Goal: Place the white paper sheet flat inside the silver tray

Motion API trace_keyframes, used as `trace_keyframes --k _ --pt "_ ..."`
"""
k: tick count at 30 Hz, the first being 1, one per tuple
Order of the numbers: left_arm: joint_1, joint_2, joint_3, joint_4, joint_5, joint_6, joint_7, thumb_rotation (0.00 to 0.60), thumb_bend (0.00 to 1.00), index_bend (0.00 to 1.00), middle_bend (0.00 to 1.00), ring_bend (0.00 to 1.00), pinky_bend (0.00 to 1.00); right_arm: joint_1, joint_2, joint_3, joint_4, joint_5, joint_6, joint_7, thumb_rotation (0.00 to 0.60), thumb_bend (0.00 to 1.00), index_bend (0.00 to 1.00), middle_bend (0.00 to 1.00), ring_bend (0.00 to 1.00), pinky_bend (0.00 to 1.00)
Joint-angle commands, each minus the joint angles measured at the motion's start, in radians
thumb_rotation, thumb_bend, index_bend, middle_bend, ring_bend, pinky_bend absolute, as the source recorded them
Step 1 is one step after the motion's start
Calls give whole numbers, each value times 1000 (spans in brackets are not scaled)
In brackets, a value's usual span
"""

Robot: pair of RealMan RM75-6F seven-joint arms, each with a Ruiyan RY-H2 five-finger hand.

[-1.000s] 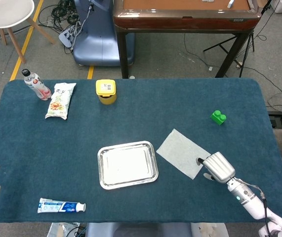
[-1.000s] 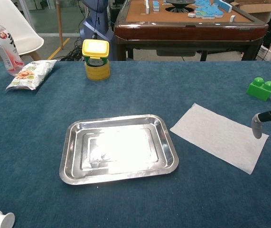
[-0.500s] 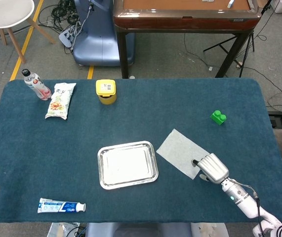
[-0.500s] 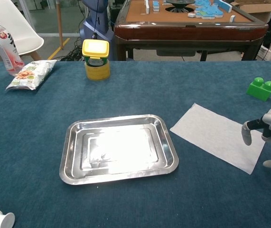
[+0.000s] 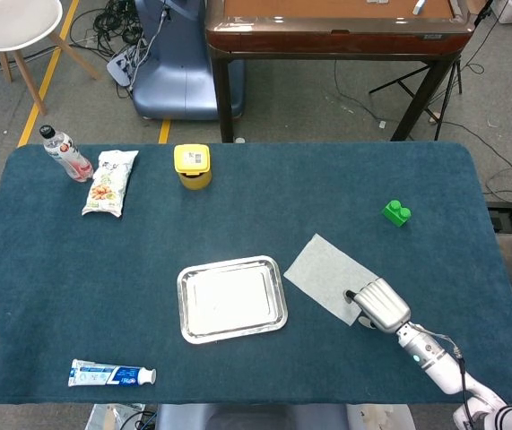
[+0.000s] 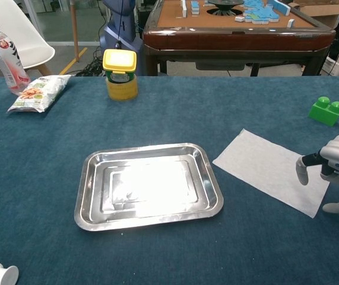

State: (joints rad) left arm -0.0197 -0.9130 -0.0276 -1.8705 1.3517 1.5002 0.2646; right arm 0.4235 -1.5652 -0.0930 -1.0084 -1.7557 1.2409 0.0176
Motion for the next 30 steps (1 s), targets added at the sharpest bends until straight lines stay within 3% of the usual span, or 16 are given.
trace_keyframes --k 1,30 --pt "0 1 0 1 -2 -1 0 600 294 302 351 285 508 3 -7 -1 7 4 -4 3 600 0 498 1000 1000 1000" --pt "3 4 -2 -2 3 3 -2 600 294 302 352 285 508 25 -58 22 44 39 7 31 600 0 498 1000 1000 1000"
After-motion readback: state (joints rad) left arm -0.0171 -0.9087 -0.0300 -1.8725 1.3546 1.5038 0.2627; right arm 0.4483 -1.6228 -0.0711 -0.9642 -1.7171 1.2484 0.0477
